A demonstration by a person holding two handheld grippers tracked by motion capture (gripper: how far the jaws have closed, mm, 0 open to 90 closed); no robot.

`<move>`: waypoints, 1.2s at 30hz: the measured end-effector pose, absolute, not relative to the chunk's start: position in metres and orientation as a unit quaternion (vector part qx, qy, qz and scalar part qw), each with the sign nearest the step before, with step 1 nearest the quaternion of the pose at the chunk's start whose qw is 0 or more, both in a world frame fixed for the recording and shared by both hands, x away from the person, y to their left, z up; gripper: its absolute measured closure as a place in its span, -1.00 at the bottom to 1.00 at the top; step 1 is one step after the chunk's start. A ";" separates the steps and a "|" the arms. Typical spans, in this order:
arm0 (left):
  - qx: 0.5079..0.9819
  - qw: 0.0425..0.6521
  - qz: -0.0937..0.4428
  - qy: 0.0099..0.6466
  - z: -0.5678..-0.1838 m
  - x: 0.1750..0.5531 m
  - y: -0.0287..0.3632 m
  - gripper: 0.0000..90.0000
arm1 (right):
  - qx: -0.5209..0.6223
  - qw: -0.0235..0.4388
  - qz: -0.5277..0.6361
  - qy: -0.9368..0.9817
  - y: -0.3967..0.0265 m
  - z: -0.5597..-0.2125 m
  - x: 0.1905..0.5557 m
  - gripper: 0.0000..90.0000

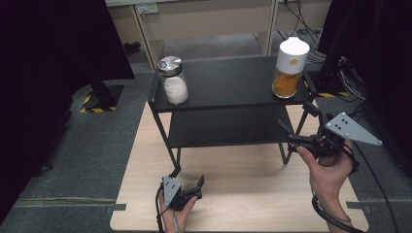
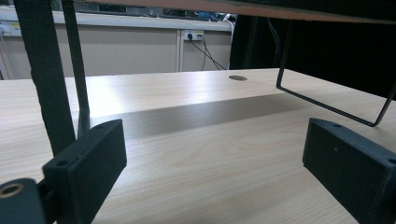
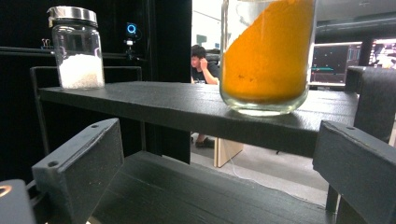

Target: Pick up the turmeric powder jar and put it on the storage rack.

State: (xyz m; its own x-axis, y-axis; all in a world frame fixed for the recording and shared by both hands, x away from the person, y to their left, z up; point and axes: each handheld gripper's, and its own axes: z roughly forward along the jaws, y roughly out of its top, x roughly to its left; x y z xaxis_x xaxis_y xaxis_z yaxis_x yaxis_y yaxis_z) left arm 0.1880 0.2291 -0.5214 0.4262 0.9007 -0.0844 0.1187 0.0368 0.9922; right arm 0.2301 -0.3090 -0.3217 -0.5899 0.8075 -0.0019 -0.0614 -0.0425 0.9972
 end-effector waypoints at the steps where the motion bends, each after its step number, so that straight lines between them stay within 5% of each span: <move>1: 0.608 0.586 0.334 0.419 -0.521 0.188 0.229 -0.87 | 0.308 0.331 0.654 0.607 -0.309 -0.323 0.230 -0.95; 36: 0.609 0.585 0.335 0.418 -0.521 0.188 0.229 -0.87 | 0.319 0.305 0.646 0.623 -0.323 -0.360 0.222 -0.96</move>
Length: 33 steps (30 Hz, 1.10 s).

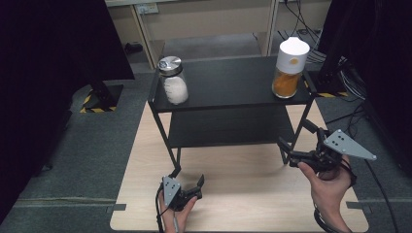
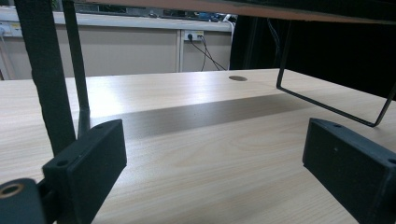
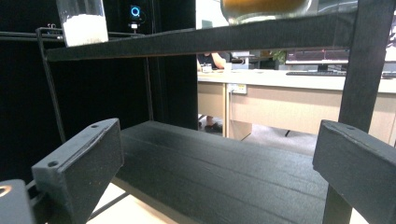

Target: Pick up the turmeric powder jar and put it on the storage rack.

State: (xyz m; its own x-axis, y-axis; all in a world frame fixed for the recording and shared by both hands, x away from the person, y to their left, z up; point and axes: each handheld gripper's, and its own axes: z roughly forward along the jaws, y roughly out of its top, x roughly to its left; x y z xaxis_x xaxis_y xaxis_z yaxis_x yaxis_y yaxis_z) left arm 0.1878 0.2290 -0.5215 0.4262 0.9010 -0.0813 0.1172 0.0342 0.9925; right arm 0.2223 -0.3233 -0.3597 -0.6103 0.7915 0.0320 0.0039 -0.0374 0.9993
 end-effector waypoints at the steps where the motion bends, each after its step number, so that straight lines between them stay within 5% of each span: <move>1: 0.609 0.585 0.335 0.418 -0.522 0.188 0.229 -0.87 | 0.318 0.304 0.646 0.624 -0.324 -0.361 0.222 -0.96; 33: 0.609 0.585 0.335 0.418 -0.522 0.188 0.229 -0.87 | 0.337 0.269 0.631 0.645 -0.329 -0.403 0.222 -0.96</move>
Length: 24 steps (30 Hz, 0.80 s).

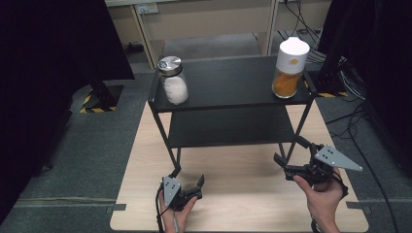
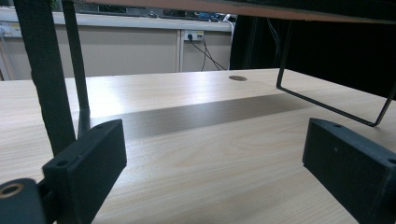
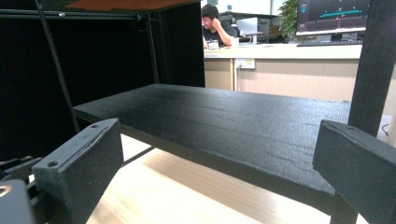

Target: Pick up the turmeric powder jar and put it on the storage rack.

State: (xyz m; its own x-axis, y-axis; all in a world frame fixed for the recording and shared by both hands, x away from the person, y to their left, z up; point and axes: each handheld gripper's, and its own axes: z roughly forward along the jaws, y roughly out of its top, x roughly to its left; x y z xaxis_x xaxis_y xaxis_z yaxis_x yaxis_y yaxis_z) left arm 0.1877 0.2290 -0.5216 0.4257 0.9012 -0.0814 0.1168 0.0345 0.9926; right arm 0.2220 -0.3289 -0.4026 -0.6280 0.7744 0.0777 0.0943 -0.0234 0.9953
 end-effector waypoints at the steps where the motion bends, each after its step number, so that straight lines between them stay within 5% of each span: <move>1: 0.609 0.585 0.335 0.418 -0.522 0.188 0.229 -0.87 | 0.338 0.268 0.631 0.645 -0.329 -0.404 0.222 -0.96; 24: 0.609 0.585 0.336 0.418 -0.522 0.188 0.229 -0.87 | 0.357 0.252 0.611 0.660 -0.331 -0.432 0.222 -0.96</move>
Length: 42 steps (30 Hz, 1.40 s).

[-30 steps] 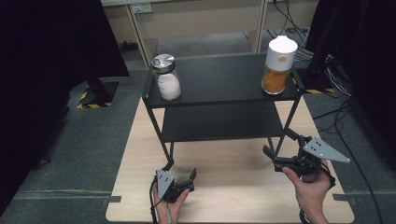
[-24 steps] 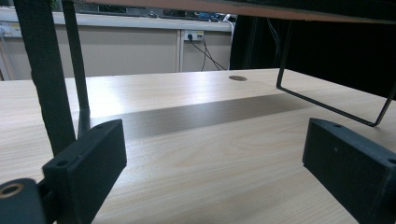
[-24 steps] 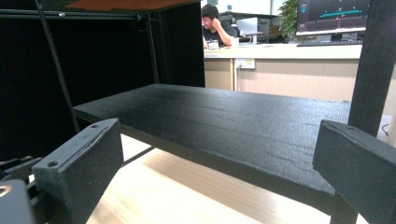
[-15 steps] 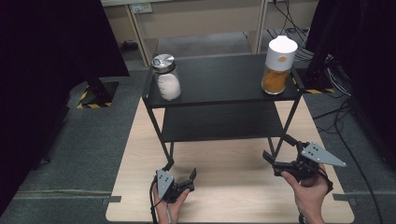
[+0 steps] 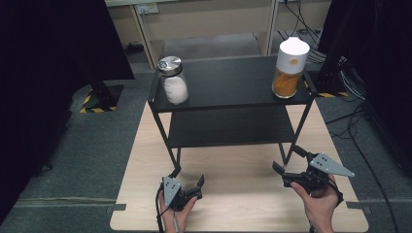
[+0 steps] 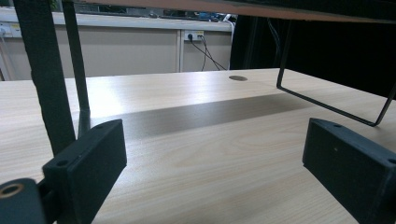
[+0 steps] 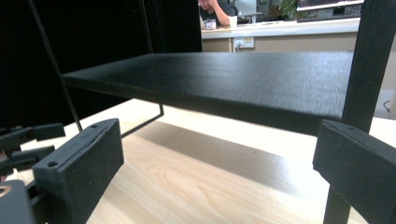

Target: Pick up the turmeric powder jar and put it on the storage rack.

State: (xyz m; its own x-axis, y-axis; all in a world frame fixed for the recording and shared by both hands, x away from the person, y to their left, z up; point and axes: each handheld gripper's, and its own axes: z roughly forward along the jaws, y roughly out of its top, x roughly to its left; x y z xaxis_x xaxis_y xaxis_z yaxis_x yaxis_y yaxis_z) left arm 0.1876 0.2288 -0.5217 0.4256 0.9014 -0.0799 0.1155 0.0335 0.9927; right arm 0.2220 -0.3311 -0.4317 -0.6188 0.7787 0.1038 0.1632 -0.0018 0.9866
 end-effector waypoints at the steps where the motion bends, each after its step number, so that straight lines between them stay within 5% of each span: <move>1: 0.609 0.585 0.336 0.418 -0.522 0.188 0.229 -0.87 | 0.357 0.250 0.610 0.662 -0.331 -0.433 0.222 -0.96; 42: 0.609 0.585 0.336 0.416 -0.522 0.187 0.229 -0.87 | 0.387 0.216 0.585 0.679 -0.328 -0.488 0.215 -0.95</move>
